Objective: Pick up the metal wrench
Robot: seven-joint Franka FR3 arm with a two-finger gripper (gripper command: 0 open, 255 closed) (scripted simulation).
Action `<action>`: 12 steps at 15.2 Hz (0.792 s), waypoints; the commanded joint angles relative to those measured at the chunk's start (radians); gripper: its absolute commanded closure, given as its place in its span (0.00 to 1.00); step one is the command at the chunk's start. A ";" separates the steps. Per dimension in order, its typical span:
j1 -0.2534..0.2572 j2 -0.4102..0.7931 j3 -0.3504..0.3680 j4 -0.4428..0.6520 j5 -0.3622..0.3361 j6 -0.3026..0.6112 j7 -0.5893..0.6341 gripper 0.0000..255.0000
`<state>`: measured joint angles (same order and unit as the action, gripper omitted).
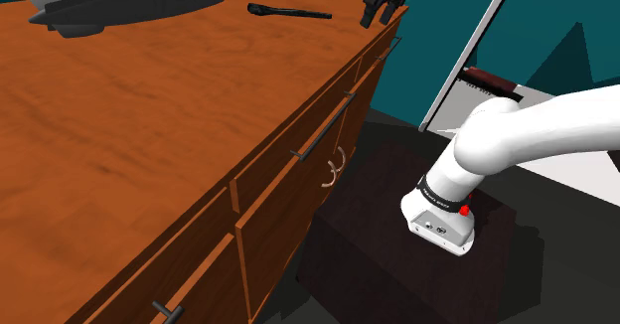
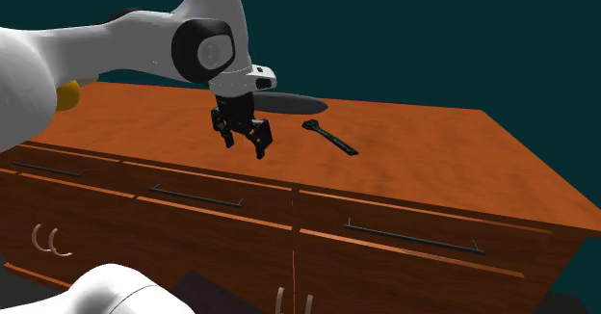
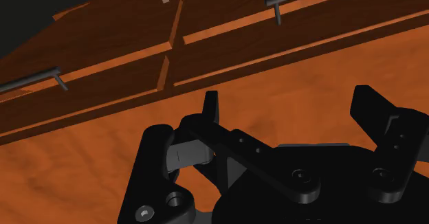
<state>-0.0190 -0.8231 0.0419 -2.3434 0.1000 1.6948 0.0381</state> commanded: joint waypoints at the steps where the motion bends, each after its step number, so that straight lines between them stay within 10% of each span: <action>1: 0.000 0.000 0.000 0.000 0.000 0.000 0.000 0.00; 12: 0.086 0.415 -0.220 0.277 -0.057 0.085 -0.527 0.00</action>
<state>0.0574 -0.4512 -0.1622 -2.1012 0.0415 1.7775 -0.4376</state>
